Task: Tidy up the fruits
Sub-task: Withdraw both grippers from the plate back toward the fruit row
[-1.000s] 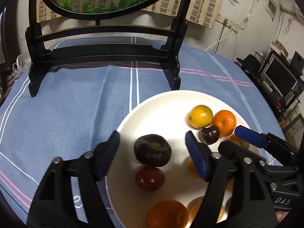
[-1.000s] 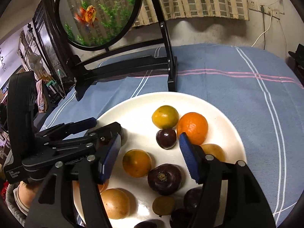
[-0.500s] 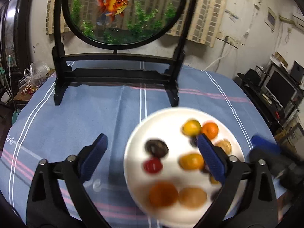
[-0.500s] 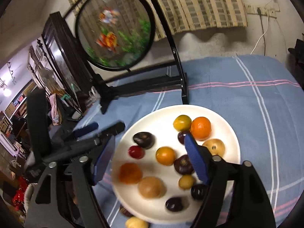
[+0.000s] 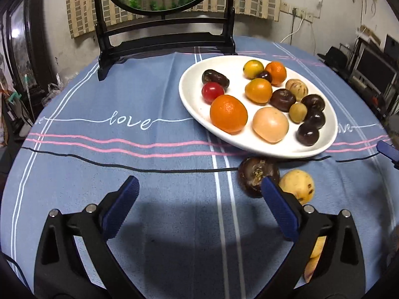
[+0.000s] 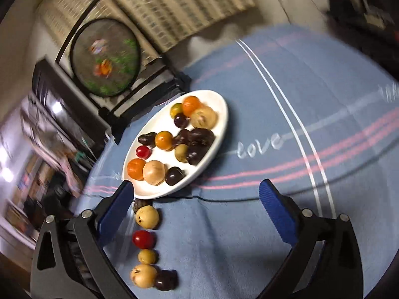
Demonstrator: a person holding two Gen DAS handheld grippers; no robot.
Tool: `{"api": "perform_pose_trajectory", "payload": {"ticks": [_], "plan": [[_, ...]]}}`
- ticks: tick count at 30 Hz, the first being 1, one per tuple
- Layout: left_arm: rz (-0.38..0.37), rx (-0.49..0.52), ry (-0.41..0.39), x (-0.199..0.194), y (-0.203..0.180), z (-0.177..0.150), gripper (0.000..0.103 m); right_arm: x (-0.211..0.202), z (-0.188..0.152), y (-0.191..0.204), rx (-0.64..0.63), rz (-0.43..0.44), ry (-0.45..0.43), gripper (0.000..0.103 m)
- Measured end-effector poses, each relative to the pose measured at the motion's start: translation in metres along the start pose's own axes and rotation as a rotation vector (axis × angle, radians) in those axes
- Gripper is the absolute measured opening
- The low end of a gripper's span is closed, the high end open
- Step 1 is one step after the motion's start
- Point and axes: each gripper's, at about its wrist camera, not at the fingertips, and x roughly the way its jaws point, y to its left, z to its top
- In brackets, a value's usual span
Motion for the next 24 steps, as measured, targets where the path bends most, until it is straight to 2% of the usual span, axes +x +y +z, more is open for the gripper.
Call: {"api": "perform_pose_trajectory", "payload": {"ticks": [4,7,13,16,18,22,24], "plan": [[-0.024,0.009,-0.009,0.002,-0.005,0.000,0.100,-0.004,0.000,0.003,0.001,0.008,-0.009,0.101],[-0.029,0.027,0.006,0.011,-0.011,0.003,0.100,-0.004,-0.002,0.008,-0.019,0.015,0.003,0.101],[-0.085,0.014,0.038,0.025,-0.016,0.012,0.101,-0.002,-0.003,0.005,-0.008,0.011,0.022,0.101],[-0.128,-0.030,0.086,0.037,-0.011,0.017,0.101,0.000,-0.003,0.004,0.001,0.012,0.039,0.101],[-0.185,-0.066,0.128,0.044,-0.004,0.018,0.101,0.001,-0.004,0.004,0.001,0.007,0.048,0.101],[-0.179,-0.014,0.135,0.042,-0.006,0.017,0.101,0.005,-0.005,0.003,0.002,-0.006,0.061,0.101],[-0.118,0.033,0.126,0.036,-0.003,0.014,0.101,0.005,-0.005,0.001,0.004,-0.014,0.062,0.101]]}}
